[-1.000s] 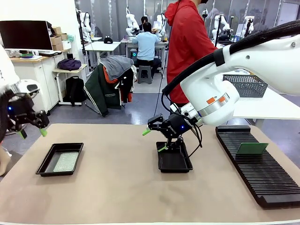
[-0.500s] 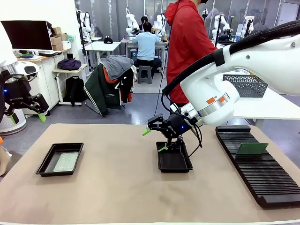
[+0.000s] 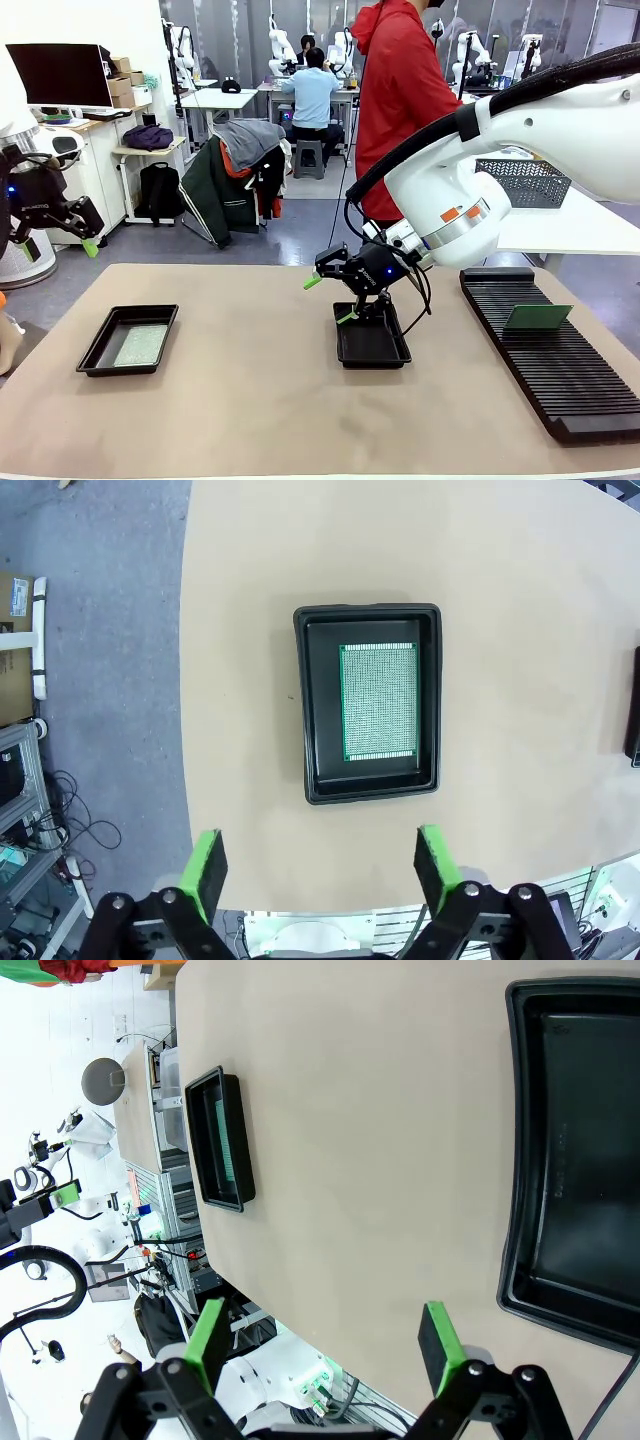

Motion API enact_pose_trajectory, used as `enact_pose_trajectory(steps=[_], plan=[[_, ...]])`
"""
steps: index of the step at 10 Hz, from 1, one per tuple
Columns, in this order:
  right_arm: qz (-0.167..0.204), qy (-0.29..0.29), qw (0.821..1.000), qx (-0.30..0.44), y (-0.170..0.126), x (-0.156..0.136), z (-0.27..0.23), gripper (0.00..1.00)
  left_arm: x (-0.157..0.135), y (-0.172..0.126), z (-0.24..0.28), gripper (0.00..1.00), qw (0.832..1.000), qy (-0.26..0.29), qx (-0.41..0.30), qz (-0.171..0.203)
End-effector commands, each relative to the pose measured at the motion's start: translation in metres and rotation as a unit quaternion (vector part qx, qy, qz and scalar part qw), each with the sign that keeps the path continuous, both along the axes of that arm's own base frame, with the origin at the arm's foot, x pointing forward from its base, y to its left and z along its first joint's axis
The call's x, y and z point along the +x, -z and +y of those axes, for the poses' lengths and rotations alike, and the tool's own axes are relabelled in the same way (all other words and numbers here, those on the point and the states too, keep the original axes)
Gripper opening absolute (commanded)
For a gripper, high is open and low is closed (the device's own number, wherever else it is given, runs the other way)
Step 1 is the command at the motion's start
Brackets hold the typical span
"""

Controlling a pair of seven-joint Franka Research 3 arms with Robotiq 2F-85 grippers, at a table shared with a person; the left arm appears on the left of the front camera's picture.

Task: Inspect and transfer BCBs to ESD trays.
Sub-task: Pick up the ESD tray and place it on the left side of the table.

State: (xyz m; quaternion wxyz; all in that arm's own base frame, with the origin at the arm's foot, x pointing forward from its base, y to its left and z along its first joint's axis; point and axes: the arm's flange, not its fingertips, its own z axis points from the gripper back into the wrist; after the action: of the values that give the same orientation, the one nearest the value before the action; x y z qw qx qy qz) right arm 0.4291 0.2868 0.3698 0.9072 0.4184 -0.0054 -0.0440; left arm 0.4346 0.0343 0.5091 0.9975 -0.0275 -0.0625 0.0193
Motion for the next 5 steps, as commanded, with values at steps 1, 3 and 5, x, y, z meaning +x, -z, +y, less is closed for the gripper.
enact_pose_trajectory(steps=[1,3,5], plan=[[0.003,0.004,1.000,-0.009,-0.0020,0.0016,0.0028,1.00,-0.0001,0.0031,0.0010,1.00,1.000,-0.001,0.000,-0.003],[0.003,0.004,1.000,-0.009,-0.0020,0.0016,0.0028,1.00,-0.0001,0.0031,0.0010,1.00,1.000,-0.001,0.000,-0.003],[0.003,0.004,1.000,-0.009,-0.0020,0.0016,0.0028,1.00,-0.0001,0.0031,0.0010,1.00,1.000,-0.001,0.000,-0.003]])
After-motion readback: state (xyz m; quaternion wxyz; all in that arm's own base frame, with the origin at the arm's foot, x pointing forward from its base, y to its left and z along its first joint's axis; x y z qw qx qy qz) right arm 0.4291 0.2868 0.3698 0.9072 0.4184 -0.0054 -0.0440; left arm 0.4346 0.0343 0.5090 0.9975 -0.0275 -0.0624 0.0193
